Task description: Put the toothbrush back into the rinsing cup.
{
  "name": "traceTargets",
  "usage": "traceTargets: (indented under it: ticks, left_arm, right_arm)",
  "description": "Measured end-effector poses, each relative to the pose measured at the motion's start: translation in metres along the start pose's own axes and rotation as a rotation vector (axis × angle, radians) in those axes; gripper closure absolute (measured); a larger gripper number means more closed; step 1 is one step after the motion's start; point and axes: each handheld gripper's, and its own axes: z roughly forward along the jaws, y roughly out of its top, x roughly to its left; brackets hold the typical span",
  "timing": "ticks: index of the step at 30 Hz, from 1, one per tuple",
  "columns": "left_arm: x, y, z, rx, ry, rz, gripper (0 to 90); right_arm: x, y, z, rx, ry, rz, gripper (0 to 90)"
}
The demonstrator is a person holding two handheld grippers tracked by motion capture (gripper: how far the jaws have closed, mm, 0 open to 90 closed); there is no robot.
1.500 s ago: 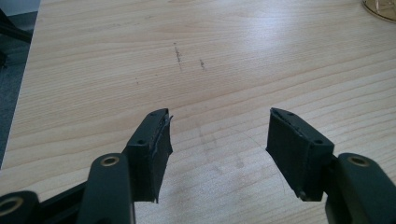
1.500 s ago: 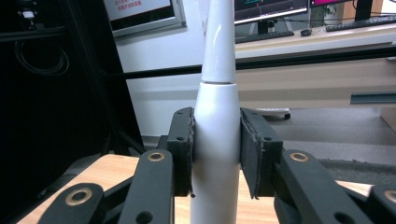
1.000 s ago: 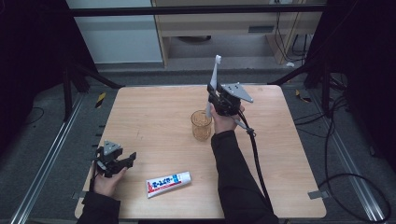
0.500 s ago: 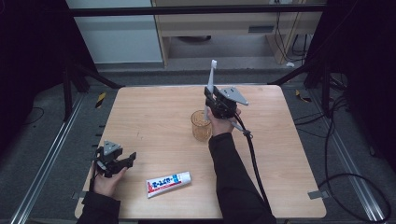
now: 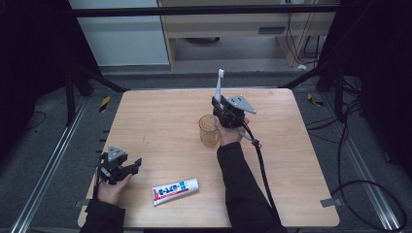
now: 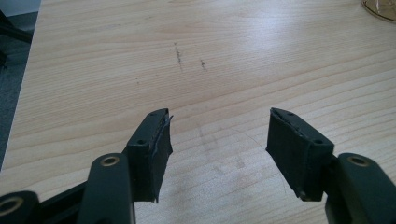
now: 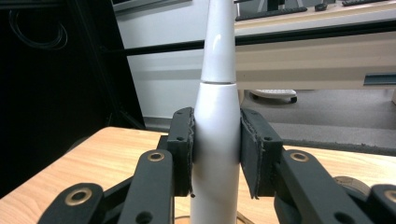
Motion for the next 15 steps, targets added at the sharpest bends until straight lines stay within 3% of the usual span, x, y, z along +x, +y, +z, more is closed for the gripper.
traceTargets:
  ticks: [15]
  left_arm:
    - [-0.001,0.0,0.0,-0.002,0.0,0.001,39.0]
  right_arm:
    - [0.0,-0.013,0.001,0.073,0.006,-0.016,67.1]
